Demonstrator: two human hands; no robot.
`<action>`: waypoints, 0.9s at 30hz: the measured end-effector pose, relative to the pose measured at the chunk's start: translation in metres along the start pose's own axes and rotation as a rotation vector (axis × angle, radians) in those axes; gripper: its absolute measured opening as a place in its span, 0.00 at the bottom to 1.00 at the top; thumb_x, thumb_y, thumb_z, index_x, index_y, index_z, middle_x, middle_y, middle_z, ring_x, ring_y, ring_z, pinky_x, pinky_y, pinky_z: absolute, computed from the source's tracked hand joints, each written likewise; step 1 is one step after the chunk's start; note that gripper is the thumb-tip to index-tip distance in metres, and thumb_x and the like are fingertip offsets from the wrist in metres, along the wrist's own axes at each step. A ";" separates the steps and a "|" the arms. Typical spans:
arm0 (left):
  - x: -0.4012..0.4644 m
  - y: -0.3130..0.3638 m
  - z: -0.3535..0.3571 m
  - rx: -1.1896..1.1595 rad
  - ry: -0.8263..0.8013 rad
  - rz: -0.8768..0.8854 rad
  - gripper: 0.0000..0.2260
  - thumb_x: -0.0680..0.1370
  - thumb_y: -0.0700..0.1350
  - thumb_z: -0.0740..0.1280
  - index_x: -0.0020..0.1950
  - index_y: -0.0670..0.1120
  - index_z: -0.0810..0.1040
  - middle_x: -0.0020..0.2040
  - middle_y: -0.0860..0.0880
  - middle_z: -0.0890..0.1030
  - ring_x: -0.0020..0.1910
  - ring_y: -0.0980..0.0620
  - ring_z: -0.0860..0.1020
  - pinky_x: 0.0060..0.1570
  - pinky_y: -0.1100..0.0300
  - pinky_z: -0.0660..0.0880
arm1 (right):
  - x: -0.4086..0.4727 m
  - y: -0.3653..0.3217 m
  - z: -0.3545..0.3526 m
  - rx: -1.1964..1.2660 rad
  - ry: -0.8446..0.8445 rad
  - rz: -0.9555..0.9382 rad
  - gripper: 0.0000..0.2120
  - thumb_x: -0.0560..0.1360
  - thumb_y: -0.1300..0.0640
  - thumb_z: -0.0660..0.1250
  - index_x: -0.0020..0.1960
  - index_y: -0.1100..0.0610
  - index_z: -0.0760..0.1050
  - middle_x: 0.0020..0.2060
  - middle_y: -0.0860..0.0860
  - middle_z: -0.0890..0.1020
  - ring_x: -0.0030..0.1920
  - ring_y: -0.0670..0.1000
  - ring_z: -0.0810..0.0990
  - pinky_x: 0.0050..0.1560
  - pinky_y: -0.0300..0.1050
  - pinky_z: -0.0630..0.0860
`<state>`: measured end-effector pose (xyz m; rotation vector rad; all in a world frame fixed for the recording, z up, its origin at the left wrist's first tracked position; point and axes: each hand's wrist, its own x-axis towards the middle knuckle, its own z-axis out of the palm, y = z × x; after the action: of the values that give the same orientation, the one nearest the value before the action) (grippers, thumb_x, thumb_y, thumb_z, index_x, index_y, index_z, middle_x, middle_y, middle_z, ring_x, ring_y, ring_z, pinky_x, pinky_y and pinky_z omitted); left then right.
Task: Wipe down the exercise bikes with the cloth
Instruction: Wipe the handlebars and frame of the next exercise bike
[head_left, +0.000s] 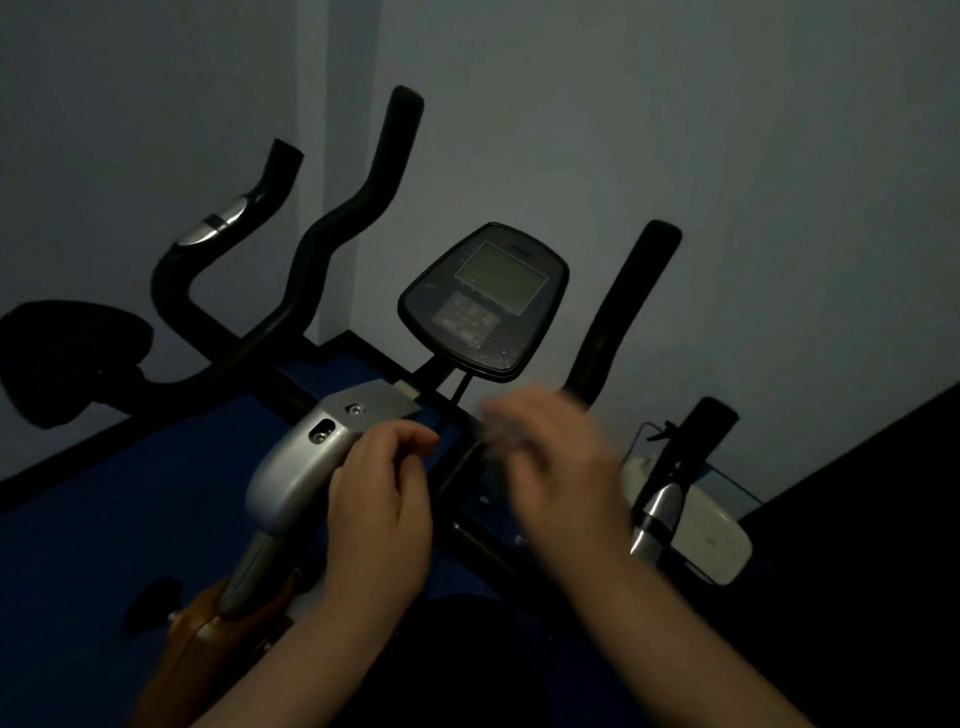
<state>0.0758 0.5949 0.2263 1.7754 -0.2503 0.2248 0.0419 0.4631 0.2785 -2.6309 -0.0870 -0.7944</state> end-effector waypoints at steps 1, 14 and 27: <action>-0.001 -0.001 -0.001 -0.011 0.001 -0.008 0.08 0.75 0.45 0.58 0.47 0.56 0.74 0.47 0.58 0.78 0.49 0.53 0.77 0.52 0.43 0.74 | -0.012 -0.009 0.008 -0.006 -0.072 -0.110 0.16 0.72 0.63 0.60 0.56 0.54 0.78 0.53 0.50 0.78 0.50 0.50 0.76 0.50 0.43 0.75; 0.023 0.027 0.006 0.053 -0.042 0.069 0.08 0.78 0.40 0.60 0.49 0.51 0.75 0.46 0.57 0.78 0.45 0.61 0.76 0.45 0.60 0.73 | 0.015 0.071 -0.035 -0.111 0.052 -0.100 0.18 0.68 0.68 0.66 0.54 0.54 0.81 0.55 0.52 0.80 0.51 0.54 0.78 0.52 0.49 0.77; 0.047 0.042 0.048 0.035 -0.207 -0.091 0.08 0.79 0.43 0.62 0.45 0.56 0.74 0.44 0.55 0.79 0.43 0.56 0.78 0.42 0.62 0.73 | 0.063 0.085 -0.069 -0.191 0.170 -0.102 0.15 0.70 0.65 0.63 0.53 0.55 0.81 0.52 0.50 0.81 0.47 0.52 0.76 0.46 0.41 0.74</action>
<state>0.1091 0.5373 0.2684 1.8411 -0.3147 -0.0203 0.0731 0.3553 0.3356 -2.7408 -0.1038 -1.1076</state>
